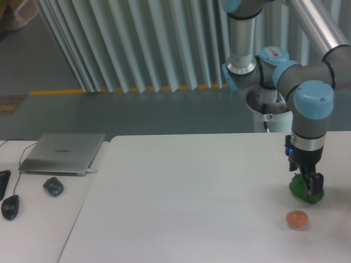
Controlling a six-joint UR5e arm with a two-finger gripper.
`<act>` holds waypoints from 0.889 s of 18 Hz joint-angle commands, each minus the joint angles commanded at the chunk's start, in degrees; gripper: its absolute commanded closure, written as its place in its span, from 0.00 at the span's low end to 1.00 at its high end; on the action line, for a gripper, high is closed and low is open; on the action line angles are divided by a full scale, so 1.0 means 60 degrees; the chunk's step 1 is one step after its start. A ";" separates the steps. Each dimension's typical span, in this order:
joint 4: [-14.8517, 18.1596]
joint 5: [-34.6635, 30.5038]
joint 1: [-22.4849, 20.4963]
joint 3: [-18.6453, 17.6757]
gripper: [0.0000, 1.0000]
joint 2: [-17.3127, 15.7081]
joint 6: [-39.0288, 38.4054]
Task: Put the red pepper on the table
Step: 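Lower the held green pepper onto the table and open the gripper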
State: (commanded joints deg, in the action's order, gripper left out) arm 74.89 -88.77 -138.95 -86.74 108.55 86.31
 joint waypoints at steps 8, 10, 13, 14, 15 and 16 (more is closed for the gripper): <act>-0.0921 0.0161 -0.0015 -0.0395 0.00 -0.0088 -0.0568; -0.1318 0.0045 0.0000 -0.0600 0.00 -0.0088 -0.0703; -0.1334 -0.0087 0.0000 -0.0616 0.00 -0.0132 -0.0718; -0.1334 -0.0131 0.0000 -0.0616 0.00 -0.0147 -0.0674; -0.1334 -0.0190 -0.0015 -0.0601 0.00 -0.0147 -0.0616; -0.1334 -0.0393 -0.0058 -0.0558 0.00 -0.0161 -0.0528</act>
State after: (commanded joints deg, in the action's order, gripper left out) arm 66.88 -91.13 -139.30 -90.09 107.58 83.14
